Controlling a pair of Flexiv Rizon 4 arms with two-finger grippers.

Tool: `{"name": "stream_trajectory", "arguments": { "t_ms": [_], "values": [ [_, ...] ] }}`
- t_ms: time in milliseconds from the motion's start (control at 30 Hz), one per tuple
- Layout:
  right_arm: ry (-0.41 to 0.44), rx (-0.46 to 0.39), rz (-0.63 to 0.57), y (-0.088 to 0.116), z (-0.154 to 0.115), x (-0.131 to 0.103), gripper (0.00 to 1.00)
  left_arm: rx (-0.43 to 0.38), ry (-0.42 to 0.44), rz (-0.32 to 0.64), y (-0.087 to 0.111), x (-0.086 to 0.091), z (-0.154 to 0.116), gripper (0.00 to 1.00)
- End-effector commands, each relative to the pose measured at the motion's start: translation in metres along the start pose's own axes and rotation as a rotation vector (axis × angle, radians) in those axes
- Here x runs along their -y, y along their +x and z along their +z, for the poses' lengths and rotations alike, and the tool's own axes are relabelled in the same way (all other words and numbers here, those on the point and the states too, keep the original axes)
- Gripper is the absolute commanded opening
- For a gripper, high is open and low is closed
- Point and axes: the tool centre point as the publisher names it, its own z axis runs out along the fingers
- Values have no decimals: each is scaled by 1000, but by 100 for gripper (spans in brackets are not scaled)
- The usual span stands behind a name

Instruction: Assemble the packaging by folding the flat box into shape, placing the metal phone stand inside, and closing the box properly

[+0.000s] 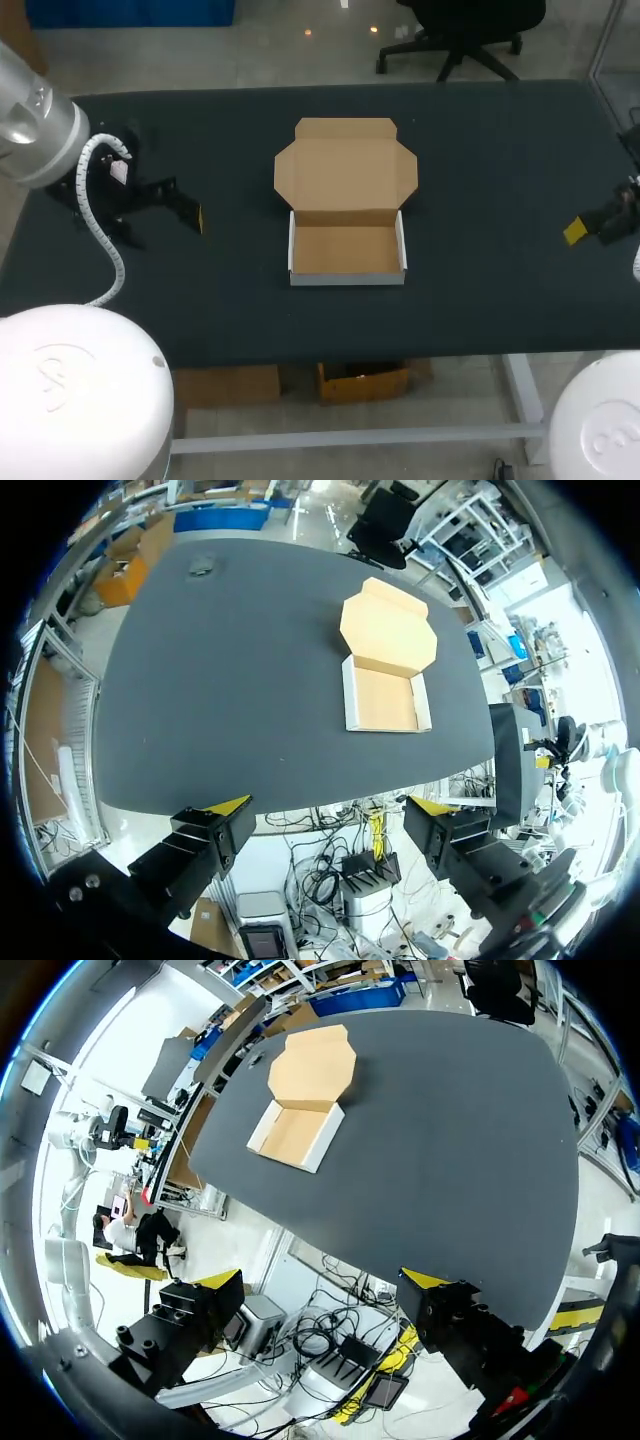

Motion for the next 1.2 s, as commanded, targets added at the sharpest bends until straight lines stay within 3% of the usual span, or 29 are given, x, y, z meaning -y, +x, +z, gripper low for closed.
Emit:
{"name": "stream_trajectory", "arguments": {
  "t_ms": [33,600,1200],
  "values": [
    [27,-20,14,0,0,0,100,14,5,-1,5,-3,-13,100],
    [44,19,44,11,-13,8,100,18,10,6,15,0,-26,100],
    [47,2,47,8,-8,5,100,14,17,3,12,2,-26,100]
  ]
}}
